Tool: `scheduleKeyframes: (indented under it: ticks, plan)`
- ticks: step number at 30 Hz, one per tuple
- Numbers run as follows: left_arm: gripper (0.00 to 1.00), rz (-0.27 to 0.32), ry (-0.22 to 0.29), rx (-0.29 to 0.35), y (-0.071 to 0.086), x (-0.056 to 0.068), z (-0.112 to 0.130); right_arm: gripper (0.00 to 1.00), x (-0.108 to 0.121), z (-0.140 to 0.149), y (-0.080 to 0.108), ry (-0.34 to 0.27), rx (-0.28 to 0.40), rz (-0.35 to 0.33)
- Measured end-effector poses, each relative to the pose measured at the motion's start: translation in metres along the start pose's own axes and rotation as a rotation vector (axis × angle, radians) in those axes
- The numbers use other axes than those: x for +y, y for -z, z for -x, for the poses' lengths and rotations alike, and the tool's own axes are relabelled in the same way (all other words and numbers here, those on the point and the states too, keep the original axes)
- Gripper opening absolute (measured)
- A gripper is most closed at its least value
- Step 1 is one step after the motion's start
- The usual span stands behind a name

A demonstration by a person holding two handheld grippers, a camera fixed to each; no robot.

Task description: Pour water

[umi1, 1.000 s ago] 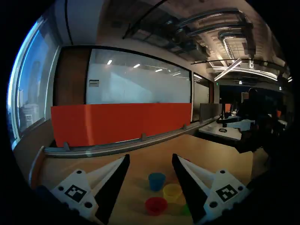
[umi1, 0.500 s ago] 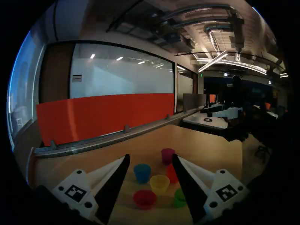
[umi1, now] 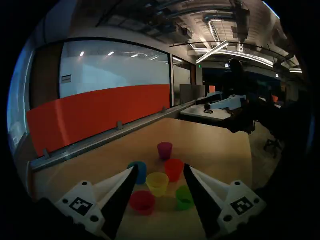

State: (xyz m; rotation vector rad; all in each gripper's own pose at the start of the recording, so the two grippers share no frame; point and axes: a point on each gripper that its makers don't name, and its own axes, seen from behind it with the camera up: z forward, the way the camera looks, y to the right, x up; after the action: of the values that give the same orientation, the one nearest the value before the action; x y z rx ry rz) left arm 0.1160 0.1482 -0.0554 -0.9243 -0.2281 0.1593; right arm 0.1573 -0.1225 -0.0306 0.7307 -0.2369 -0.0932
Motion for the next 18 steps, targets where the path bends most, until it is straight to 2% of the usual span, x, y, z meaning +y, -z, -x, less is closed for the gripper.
scheduleKeyframes:
  ticks: [3,13,18]
  plan:
    - [0.83,0.016,-0.024,-0.009,-0.004,0.006,0.006,0.99,-0.002,0.006,-0.004,0.003,-0.016,-0.015]
    - [0.82,0.134,-0.060,-0.061,-0.021,0.039,0.036,0.99,-0.004,0.021,-0.019,0.021,-0.057,-0.061]
    - [0.82,0.167,-0.082,-0.095,-0.030,0.049,0.053,0.99,-0.002,0.028,-0.025,0.027,-0.073,-0.074]
